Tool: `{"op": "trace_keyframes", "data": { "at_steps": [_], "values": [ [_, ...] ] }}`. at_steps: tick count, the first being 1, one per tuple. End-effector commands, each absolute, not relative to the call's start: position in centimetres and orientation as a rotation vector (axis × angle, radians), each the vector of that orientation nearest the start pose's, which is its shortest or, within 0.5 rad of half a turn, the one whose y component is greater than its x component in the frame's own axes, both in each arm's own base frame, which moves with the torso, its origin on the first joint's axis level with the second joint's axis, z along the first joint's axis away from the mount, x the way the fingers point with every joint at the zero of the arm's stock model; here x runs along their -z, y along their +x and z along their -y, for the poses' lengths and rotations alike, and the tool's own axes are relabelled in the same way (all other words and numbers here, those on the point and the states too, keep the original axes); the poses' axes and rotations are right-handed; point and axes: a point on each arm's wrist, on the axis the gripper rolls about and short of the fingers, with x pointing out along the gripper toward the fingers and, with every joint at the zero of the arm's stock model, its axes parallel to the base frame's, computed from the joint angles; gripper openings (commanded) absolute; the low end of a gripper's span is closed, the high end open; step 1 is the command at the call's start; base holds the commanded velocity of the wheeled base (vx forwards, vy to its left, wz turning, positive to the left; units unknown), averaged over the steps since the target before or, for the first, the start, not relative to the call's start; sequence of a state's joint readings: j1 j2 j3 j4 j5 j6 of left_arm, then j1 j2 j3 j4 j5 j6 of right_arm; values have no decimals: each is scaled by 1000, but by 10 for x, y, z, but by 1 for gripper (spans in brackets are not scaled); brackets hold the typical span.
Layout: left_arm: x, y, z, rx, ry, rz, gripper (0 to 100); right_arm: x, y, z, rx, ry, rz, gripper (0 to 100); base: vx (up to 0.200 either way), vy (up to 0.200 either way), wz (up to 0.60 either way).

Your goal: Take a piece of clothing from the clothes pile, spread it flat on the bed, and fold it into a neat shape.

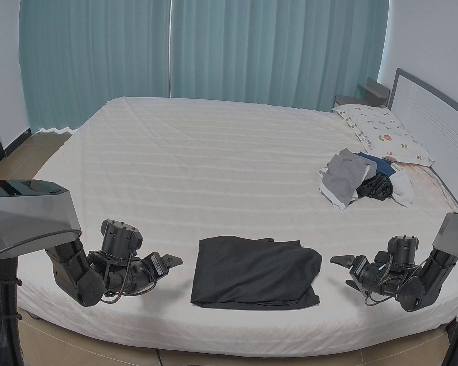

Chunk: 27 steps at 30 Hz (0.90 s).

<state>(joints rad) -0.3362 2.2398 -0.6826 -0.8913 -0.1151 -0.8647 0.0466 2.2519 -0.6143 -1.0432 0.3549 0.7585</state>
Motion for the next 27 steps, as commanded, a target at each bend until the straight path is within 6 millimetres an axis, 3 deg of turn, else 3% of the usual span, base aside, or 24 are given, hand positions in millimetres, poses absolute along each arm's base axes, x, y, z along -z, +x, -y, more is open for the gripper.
{"op": "trace_keyframes", "data": {
  "at_steps": [1,7,16,27],
  "values": [
    [1,327,117,122,-746,-799,100,3,333,-27,-154,813,-723,100,0,-200,0],
    [-4,338,119,82,-757,-741,100,6,330,-35,-188,804,-705,100,0,-200,0],
    [-7,353,126,76,-759,-686,100,8,322,-47,-218,792,-724,100,0,0,0],
    [22,393,123,16,-669,-617,100,14,319,-55,-233,785,-755,100,0,0,0]
  ]
}}
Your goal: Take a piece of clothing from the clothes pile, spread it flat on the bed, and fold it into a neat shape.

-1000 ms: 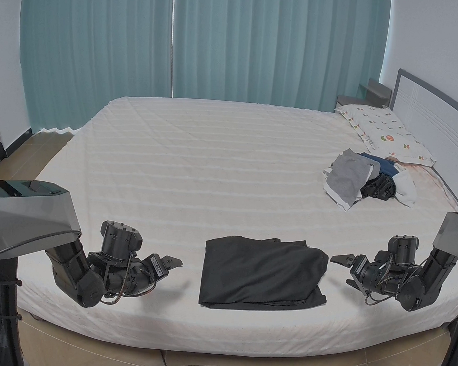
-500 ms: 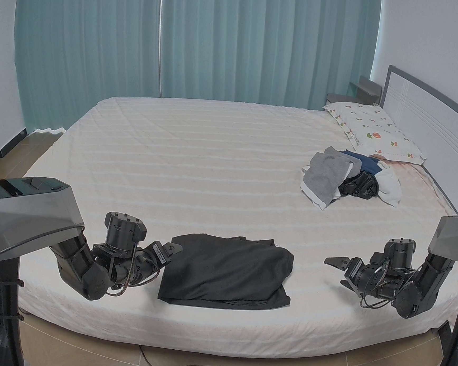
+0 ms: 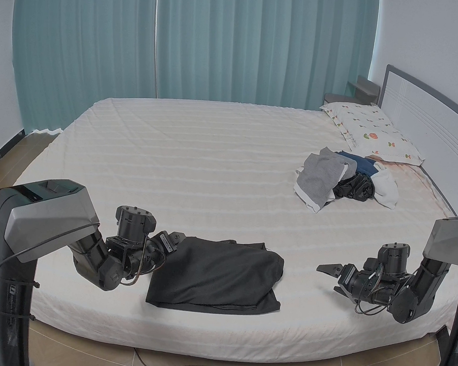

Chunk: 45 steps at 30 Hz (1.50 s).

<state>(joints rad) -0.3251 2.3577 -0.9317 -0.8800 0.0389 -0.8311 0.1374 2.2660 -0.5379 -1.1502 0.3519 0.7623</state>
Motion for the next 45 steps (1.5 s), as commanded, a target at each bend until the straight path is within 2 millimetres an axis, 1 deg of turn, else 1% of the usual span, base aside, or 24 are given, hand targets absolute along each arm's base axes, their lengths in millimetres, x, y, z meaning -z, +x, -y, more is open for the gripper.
{"op": "trace_keyframes", "data": {
  "at_steps": [1,3,5,6,8,11,14,15,17,23,25,26,30,34,38,40,45],
  "values": [
    [22,396,120,17,-657,-607,100,16,318,-57,-235,783,-762,100,0,0,0],
    [20,404,119,19,-653,-583,100,17,319,-57,-236,783,-764,100,0,0,0],
    [20,413,122,21,-650,-566,100,17,319,-57,-236,784,-765,100,0,0,0],
    [20,413,122,21,-650,-566,100,17,319,-57,-236,784,-765,100,0,0,0],
    [18,423,126,4,-641,-569,100,20,318,-59,-239,782,-774,100,0,0,0],
    [21,430,128,-8,-641,-569,100,21,318,-61,-241,782,-782,100,0,0,0],
    [22,432,130,-7,-643,-569,100,21,318,-62,-242,782,-782,100,0,0,0],
    [32,431,132,-11,-639,-588,100,22,317,-66,-253,776,-789,100,0,0,0],
    [38,431,134,-13,-629,-599,100,22,315,-70,-263,771,-795,100,0,0,0],
    [38,434,134,-26,-625,-585,100,24,315,-74,-269,766,-803,100,0,0,0],
    [41,436,135,-29,-623,-587,100,24,315,-76,-274,763,-804,100,0,0,0],
    [43,435,135,-30,-623,-590,0,24,315,-77,-276,762,-805,100,0,0,0],
    [42,437,134,-34,-627,-581,0,24,316,-85,-290,747,-801,100,0,0,0],
    [40,440,128,-84,-645,-549,0,25,318,-107,-303,704,-781,100,0,0,0],
    [39,441,126,-126,-673,-527,0,37,320,-128,-315,653,-788,100,0,0,0],
    [40,440,124,-134,-675,-528,0,38,321,-132,-318,621,-771,100,0,0,0],
    [41,442,121,-141,-676,-525,0,35,325,-134,-348,536,-730,100,0,0,0]
  ]
}}
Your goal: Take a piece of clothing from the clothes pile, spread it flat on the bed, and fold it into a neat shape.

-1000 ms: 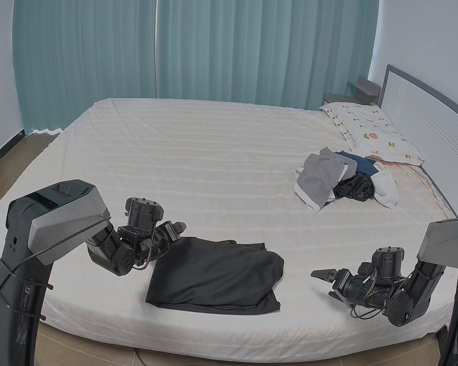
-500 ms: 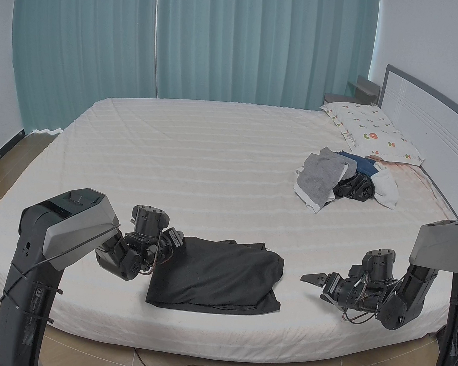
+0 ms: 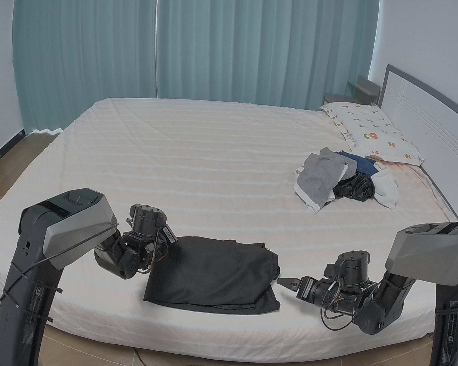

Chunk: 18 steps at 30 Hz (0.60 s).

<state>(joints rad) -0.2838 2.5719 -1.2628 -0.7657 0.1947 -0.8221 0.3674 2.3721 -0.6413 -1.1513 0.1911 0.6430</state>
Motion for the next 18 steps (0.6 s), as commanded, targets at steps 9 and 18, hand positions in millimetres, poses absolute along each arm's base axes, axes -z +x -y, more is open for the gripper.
{"op": "trace_keyframes", "data": {
  "at_steps": [9,18],
  "values": [
    [43,443,114,-161,-678,-530,0,25,335,-159,-460,420,-661,100,0,0,0],
    [49,445,108,-195,-670,-524,0,42,341,-187,-518,330,-710,100,0,0,0]
  ]
}}
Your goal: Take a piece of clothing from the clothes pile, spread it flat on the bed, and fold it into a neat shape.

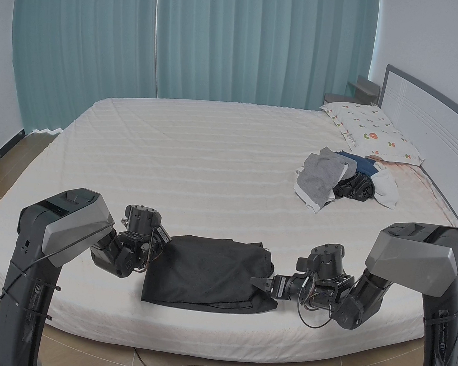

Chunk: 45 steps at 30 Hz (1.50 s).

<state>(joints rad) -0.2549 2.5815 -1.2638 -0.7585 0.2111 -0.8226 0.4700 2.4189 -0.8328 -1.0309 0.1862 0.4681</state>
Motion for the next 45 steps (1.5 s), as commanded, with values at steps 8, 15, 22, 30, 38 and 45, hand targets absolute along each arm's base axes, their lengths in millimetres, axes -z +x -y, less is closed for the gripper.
{"op": "trace_keyframes", "data": {
  "at_steps": [8,15,22,30,38,45],
  "values": [
    [50,445,109,-199,-664,-537,0,42,340,-193,-571,249,-680,100,0,0,0],
    [51,444,110,-198,-662,-542,0,43,357,-201,-563,256,-635,100,0,0,0],
    [51,444,110,-197,-660,-542,0,43,357,-196,-541,300,-658,0,0,0,0],
    [51,444,110,-198,-659,-545,0,25,348,-188,-546,307,-652,0,0,0,0],
    [52,444,110,-199,-657,-546,0,-15,345,-176,-577,353,-588,0,0,0,0],
    [52,444,111,-199,-655,-545,0,-47,339,-174,-599,381,-612,0,0,0,0]
  ]
}}
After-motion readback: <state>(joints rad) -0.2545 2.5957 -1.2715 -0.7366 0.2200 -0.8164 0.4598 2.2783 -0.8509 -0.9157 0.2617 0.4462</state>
